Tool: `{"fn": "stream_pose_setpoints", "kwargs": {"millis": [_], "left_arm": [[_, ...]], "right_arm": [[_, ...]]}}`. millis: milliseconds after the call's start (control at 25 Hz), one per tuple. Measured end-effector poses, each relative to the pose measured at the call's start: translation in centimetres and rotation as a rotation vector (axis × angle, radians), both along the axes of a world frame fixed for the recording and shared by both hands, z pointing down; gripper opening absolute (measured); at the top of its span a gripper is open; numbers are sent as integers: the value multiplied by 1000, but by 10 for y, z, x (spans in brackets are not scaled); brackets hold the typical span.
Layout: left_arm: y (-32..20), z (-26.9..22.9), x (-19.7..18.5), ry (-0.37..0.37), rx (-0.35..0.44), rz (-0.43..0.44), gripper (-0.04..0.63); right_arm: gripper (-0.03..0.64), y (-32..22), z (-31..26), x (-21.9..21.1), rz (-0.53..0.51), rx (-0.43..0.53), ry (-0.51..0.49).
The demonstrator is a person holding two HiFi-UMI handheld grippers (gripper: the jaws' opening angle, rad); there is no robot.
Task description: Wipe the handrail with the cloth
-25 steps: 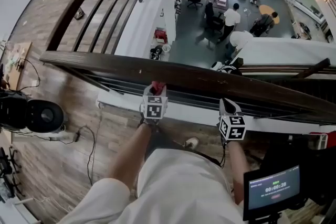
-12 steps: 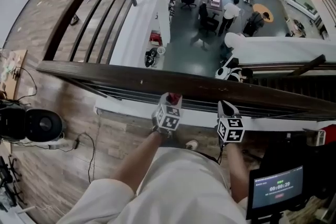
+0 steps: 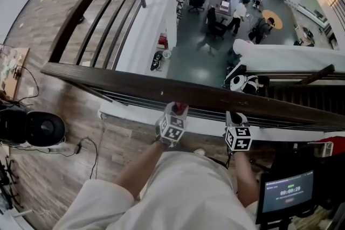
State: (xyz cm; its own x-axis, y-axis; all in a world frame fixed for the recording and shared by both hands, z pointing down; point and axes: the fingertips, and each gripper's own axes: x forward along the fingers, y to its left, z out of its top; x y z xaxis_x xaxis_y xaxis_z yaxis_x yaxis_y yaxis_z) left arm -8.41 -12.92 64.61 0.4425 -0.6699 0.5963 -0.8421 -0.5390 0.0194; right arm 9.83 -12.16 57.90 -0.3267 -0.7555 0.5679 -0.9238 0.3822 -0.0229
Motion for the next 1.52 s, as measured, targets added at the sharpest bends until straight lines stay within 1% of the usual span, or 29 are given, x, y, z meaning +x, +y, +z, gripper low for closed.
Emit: {"fn": "stream_pose_setpoints", "kwargs": {"millis": [240, 400, 560, 720, 880, 1040, 1160, 1240, 1320, 1440, 1520], "left_arm": [[-2, -2, -39, 16, -9, -33, 87], [-5, -5, -69, 22, -16, -74, 87], [-10, -3, -109, 26, -27, -134, 87], [-15, -17, -150, 9, -29, -181, 88], [-18, -17, -191, 31, -33, -269, 89], [-20, -17, -223, 42, -30, -337, 89], [-25, -14, -247, 32, -11, -373, 89], [-26, -12, -258, 29, 0, -394, 89], [-25, -11, -262, 30, -6, -410, 89], [-23, -11, -260, 20, -15, -425, 87], [-22, -14, -255, -4, -40, -425, 87]], "right_arm": [[3, 5, 7, -17, 7, -10, 20], [3, 7, 8, -25, 9, -22, 29], [3, 6, 9, -30, 11, -31, 38], [3, 7, 5, -35, -2, -38, 52], [3, 6, 4, -39, -13, -45, 69], [3, 8, 5, -41, -22, -51, 77], [3, 7, 2, -41, -26, -55, 86], [3, 6, 4, -39, -23, -58, 87], [3, 5, 6, -36, -15, -62, 80], [3, 5, 7, -32, -7, -61, 75], [3, 4, 7, -27, 1, -57, 80]]}}
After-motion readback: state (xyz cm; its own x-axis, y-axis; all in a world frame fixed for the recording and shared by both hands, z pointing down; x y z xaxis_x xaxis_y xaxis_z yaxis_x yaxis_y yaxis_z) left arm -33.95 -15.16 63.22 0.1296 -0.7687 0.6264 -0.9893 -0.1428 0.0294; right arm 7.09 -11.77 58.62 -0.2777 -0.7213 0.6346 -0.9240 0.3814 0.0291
